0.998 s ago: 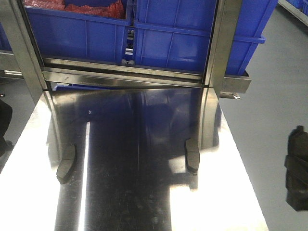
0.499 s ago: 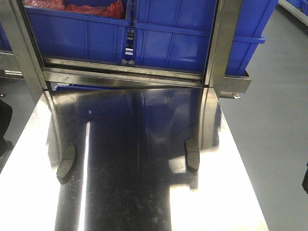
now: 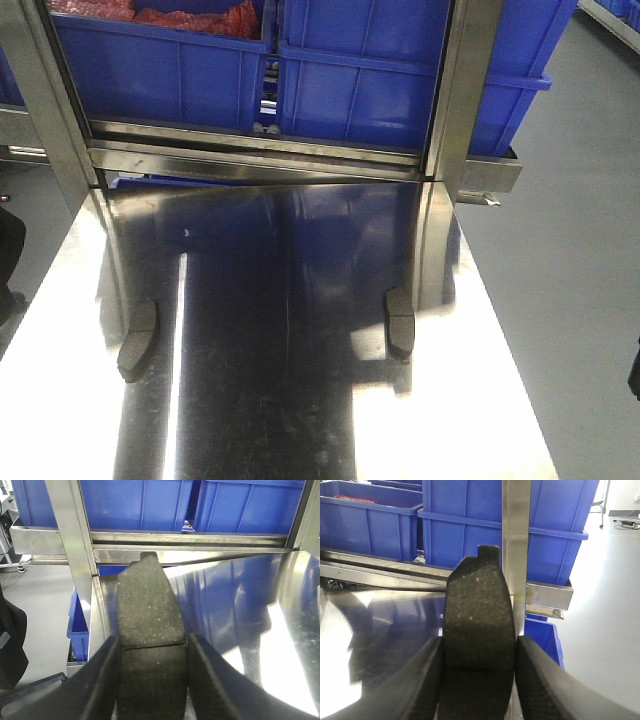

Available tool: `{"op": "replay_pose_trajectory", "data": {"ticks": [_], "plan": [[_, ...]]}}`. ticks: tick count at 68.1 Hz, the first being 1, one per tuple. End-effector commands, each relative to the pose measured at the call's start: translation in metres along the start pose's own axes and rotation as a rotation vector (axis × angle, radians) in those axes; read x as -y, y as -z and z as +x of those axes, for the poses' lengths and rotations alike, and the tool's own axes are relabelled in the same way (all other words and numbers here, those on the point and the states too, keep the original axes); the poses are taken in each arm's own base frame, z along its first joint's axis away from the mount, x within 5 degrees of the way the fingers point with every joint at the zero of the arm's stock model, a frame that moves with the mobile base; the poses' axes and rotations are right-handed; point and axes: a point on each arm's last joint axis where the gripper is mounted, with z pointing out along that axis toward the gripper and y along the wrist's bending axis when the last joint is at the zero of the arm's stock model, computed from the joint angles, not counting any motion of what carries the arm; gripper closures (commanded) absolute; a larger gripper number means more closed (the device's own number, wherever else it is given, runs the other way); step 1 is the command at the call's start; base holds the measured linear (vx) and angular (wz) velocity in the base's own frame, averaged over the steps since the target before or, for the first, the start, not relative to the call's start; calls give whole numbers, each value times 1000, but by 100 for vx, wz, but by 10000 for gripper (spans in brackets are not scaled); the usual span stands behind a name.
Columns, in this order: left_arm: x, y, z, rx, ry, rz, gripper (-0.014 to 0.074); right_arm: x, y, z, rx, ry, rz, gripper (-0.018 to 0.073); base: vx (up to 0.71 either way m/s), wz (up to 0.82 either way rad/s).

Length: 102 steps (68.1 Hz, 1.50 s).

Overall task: Move and align brake pads A on conveyor
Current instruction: 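Lift the grasped brake pad off the table with the right gripper, then turn the base away from the table holding both brake pads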

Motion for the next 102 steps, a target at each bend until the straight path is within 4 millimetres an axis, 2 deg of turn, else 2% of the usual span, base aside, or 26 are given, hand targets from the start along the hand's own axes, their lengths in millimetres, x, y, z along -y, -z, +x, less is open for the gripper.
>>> {"op": "replay_pose_trajectory", "data": {"ticks": [1,58,102], "plan": [[0,4,-17,120,7,4,524,-1,2,-19,132,8,-6,536,0,0],[0,4,-17,120,7,4,524,-1,2,-19,132,7,-6,536,0,1],[0,4,-17,120,7,4,524,-1,2,-19,132,7,-6,536,-12,21]]}}
